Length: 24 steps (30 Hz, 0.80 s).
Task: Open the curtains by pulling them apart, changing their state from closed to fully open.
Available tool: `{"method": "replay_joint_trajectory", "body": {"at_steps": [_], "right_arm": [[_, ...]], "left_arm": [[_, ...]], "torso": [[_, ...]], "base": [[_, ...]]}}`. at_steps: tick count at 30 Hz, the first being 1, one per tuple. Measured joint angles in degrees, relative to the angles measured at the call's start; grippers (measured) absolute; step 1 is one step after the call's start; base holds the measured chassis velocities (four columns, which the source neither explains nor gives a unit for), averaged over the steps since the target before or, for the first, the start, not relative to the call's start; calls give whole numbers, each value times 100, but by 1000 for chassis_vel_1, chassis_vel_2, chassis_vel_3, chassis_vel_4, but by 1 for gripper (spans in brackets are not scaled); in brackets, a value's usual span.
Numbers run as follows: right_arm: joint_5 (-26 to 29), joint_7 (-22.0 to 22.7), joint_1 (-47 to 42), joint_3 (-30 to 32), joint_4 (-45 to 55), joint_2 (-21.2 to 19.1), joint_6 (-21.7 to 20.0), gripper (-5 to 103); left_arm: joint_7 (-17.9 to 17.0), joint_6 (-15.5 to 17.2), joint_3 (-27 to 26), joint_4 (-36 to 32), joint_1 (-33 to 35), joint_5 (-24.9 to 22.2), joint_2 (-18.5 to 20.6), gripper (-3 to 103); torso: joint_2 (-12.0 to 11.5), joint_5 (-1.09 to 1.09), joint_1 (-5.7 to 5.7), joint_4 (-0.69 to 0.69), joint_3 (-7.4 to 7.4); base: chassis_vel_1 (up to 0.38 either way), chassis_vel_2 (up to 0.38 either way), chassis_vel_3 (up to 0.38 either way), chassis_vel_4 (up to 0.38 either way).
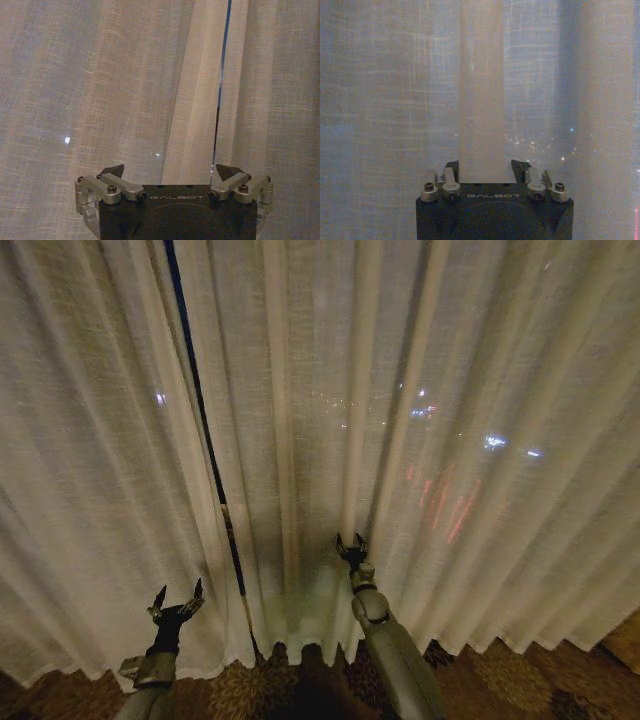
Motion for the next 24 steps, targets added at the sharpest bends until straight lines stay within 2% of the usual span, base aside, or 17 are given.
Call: {"method": "replay_joint_trajectory", "body": {"at_steps": [1,2,4,7,8,10,13,15,24], "right_arm": [[30,-5,1,-10,7,7,4,51],[55,-9,1,-20,10,11,6,45],[64,-16,2,-25,10,12,7,45],[89,-38,3,-27,9,15,20,29],[89,-38,3,-27,9,15,20,29],[182,-102,-12,-28,9,11,71,18],[300,-187,-33,-22,9,7,136,13],[376,-291,-71,15,7,1,190,3],[460,-462,-197,89,47,-27,280,0]], "left_arm": [[0,0,0,0,0,0,0,100],[0,0,0,0,0,0,0,100],[0,0,0,0,0,0,0,100],[0,0,0,0,0,0,0,100],[0,0,0,0,0,0,0,100],[0,0,0,0,0,0,0,100],[0,0,0,0,0,0,0,100],[0,0,0,0,0,0,0,100],[0,0,0,0,0,0,0,100]], "torso": [[0,0,0,0,0],[0,0,0,0,0],[0,0,0,0,0],[0,0,0,0,0],[0,0,0,0,0],[0,0,0,0,0],[0,0,0,0,0],[0,0,0,0,0],[0,0,0,0,0]], "base": [[0,0,0,0],[0,0,0,0],[0,0,0,0],[0,0,0,0],[0,0,0,0],[0,0,0,0],[0,0,0,0],[0,0,0,0],[0,0,0,0]]}}
